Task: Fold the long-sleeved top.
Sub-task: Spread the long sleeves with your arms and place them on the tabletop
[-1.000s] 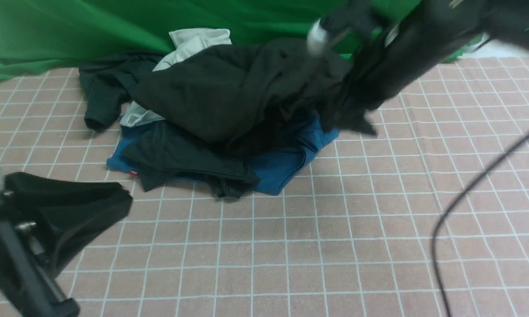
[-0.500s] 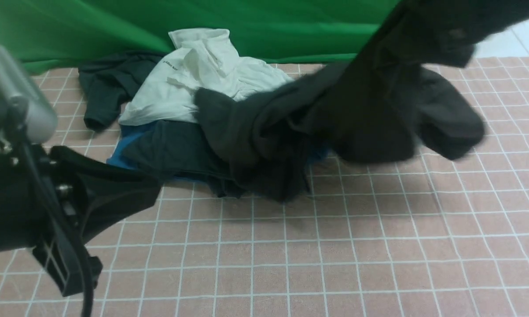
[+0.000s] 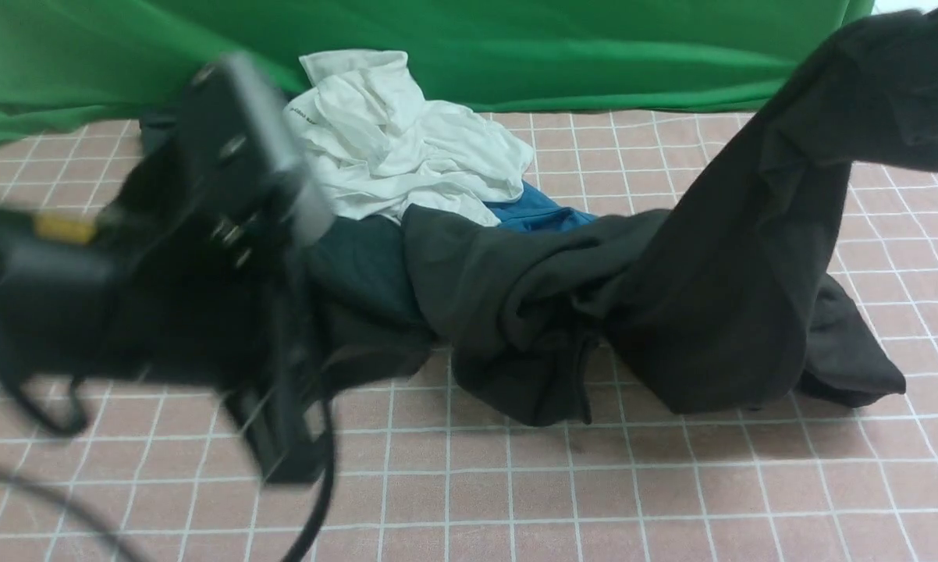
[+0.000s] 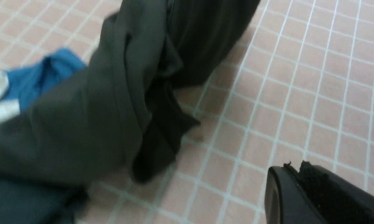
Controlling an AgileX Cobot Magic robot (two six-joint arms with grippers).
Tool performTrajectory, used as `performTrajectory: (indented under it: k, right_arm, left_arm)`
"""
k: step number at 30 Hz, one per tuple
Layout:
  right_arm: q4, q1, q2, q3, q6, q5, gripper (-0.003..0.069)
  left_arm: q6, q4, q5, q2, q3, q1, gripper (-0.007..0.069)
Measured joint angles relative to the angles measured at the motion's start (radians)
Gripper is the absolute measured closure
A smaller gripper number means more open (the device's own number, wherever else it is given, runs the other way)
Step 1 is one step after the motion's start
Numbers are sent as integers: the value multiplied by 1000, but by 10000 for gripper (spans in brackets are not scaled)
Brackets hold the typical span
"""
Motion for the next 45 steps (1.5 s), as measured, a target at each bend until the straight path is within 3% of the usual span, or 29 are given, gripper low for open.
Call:
performTrajectory:
  k: [5,9,10,14,17,21,31,37,40,42,43,45]
  right_arm:
    - [-25,0,-56,0,26,-2,572]
    - [-28,0,-108,14,38,4,572]
    - [-28,0,-110,15,38,4,572]
    - [-28,0,-119,29,38,8,572]
    - [-28,0,-119,31,37,8,572]
    - [-28,0,-119,31,31,8,572]
    - [-28,0,-121,31,17,4,572]
    - [-28,0,-122,31,17,4,572]
    - [-28,0,-122,31,17,4,572]
    - [-28,0,-122,31,17,4,572]
    - [-28,0,-122,31,17,4,572]
    - [-28,0,-123,31,17,7,572]
  left_arm:
    - [90,-10,-29,135,-117,-20,551]
    - [119,-74,-95,289,-159,-21,347]
    - [120,-77,-108,303,-159,-21,335]
    - [163,-186,-266,439,-166,-21,81]
    - [197,-240,-254,526,-195,-22,-20]
    - [248,-249,-231,583,-235,-41,-20]
    - [441,-240,-478,668,-263,-156,-20]
    - [439,-235,-644,732,-263,-157,15]
    - [402,-235,-652,723,-263,-152,252]
    - [400,-235,-645,714,-263,-152,368]
    - [397,-235,-620,698,-263,-152,488]
    - [386,-234,-558,663,-263,-152,558]
